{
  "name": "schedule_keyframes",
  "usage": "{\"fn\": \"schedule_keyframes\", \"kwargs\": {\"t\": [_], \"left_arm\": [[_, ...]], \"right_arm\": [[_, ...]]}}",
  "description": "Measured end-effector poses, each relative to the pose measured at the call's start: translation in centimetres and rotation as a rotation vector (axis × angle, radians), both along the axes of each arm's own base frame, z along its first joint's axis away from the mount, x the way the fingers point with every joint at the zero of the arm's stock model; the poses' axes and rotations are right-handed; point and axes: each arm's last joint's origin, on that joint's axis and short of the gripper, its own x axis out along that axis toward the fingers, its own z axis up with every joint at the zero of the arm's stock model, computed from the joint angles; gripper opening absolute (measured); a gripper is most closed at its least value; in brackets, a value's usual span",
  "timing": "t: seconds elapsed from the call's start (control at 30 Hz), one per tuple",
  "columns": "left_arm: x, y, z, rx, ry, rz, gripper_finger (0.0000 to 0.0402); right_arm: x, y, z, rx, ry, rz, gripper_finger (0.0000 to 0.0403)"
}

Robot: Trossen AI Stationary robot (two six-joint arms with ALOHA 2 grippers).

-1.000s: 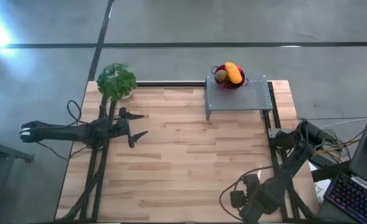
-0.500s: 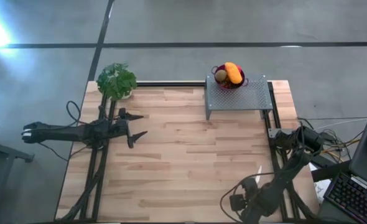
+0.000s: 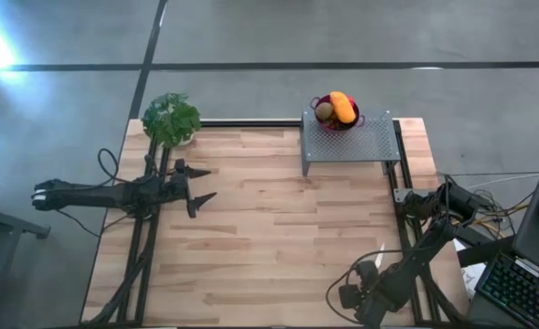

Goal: Pick & Place Fruit
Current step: Put the blue knife on the shelf

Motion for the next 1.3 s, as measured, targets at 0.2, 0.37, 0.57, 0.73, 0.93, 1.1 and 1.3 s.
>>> {"fn": "schedule_keyframes", "kwargs": {"t": [0.2, 0.37, 0.57, 0.73, 0.93, 1.1, 1.3], "left_arm": [[0.0, 0.0, 0.1, -0.001, -0.003, 0.0, 0.0365], [0.0, 0.0, 0.1, -0.001, -0.001, 0.0, 0.0365], [0.0, 0.0, 0.1, -0.001, -0.001, 0.0, 0.0365], [0.0, 0.0, 0.1, 0.0, 0.0, 0.0, 0.0365], [0.0, 0.0, 0.1, 0.0, 0.001, 0.0, 0.0365], [0.0, 0.0, 0.0, 0.0, 0.003, 0.0, 0.0365], [0.0, 0.0, 0.0, 0.0, 0.006, 0.0, 0.0365]], "right_arm": [[0.0, 0.0, 0.0, -0.004, 0.005, 0.027, 0.017], [-0.1, -0.1, -0.1, -0.01, 0.01, 0.045, 0.0096], [0.1, 0.1, 0.0, 0.001, -0.008, 0.088, 0.0029], [0.3, 0.5, 0.5, 0.018, -0.033, 0.109, 0.0029], [0.9, 1.1, 2.4, 0.008, -0.073, 0.164, 0.003], [1.3, 0.8, 5.2, -0.058, -0.156, 0.202, 0.003], [1.3, -1.3, 9.3, -0.162, -0.137, 0.225, 0.0029]]}}
